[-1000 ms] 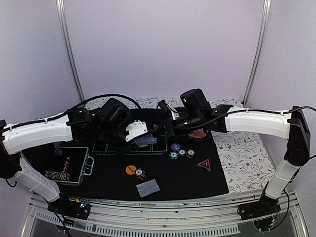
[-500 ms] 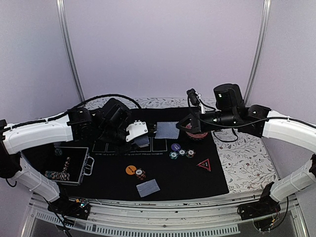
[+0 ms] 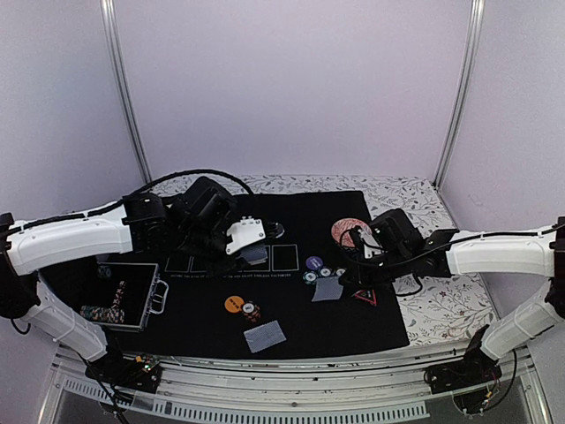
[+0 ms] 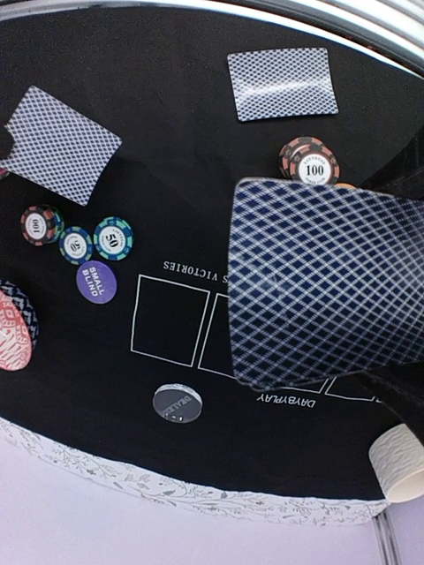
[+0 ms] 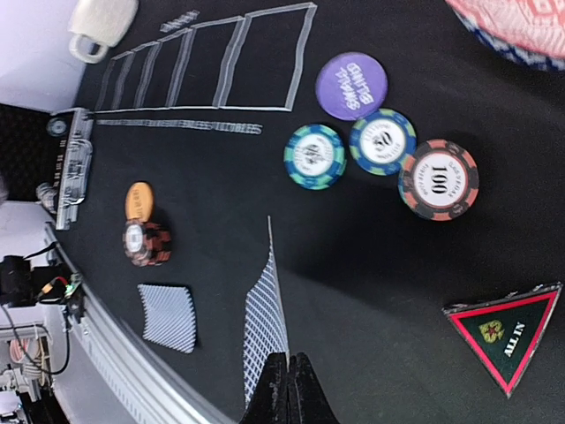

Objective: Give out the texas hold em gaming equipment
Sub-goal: Distribute the poker card in the small blind area.

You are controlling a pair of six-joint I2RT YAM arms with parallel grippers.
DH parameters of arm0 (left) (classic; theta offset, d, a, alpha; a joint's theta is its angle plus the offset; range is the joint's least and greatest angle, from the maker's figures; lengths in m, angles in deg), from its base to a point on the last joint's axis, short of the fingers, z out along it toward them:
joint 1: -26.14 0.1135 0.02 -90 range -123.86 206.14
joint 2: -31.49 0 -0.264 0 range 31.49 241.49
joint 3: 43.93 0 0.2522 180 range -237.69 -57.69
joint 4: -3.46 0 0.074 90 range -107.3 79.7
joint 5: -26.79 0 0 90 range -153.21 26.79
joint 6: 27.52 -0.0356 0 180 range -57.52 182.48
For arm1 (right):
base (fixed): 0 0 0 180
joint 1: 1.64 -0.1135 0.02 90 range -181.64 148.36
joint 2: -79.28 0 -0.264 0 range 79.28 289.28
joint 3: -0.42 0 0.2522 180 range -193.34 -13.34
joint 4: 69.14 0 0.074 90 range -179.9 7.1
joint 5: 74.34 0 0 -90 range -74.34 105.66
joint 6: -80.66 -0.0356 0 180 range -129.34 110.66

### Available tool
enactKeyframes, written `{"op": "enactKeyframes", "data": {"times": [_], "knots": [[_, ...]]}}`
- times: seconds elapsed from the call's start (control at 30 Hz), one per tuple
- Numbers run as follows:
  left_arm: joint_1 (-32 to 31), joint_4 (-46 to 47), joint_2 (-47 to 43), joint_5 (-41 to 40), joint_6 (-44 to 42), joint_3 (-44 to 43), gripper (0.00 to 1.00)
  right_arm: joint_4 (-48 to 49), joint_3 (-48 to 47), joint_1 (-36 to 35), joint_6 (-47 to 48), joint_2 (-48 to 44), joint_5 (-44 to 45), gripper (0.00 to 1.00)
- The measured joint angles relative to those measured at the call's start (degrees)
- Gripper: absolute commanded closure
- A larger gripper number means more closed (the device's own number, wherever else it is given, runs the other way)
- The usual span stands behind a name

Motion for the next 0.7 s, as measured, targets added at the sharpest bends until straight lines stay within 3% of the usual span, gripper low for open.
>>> {"op": "enactKeyframes", "data": {"times": [0.13, 0.17, 0.2, 0.23, 0.43, 0.57, 0.7], "knots": [[0.0, -0.2, 0.1, 0.0, 0.0, 0.0, 0.51, 1.0, 0.0, 1.0, -0.5, 5.1, 0.5, 0.96], [0.0, -0.3, 0.1, 0.0, 0.0, 0.0, 0.51, 1.0, 0.0, 1.2, -0.6, 5.8, 0.6, 0.86], [0.0, -0.3, 0.1, 0.0, 0.0, 0.0, 0.51, 1.0, 0.0, 1.5, -0.8, 6.3, 0.8, 0.63], [0.0, -0.3, 0.1, 0.0, 0.0, 0.0, 0.51, 0.9, 0.0, 1.7, -1.1, 6.5, 1.0, 0.5], [0.0, -0.4, 0.1, 0.3, 0.0, -0.2, 0.51, -8.3, -4.0, 1.9, -1.2, 6.5, 5.6, 0.0], [-0.1, -0.4, 0.1, 0.6, 0.0, -0.3, 0.51, -10.9, -11.8, -0.2, 2.1, 6.4, 6.0, 0.01], [-0.3, -0.4, 0.1, 1.2, -0.1, -0.4, 0.51, -1.0, -16.1, -2.8, 6.1, 6.2, -3.0, 0.01]]}}
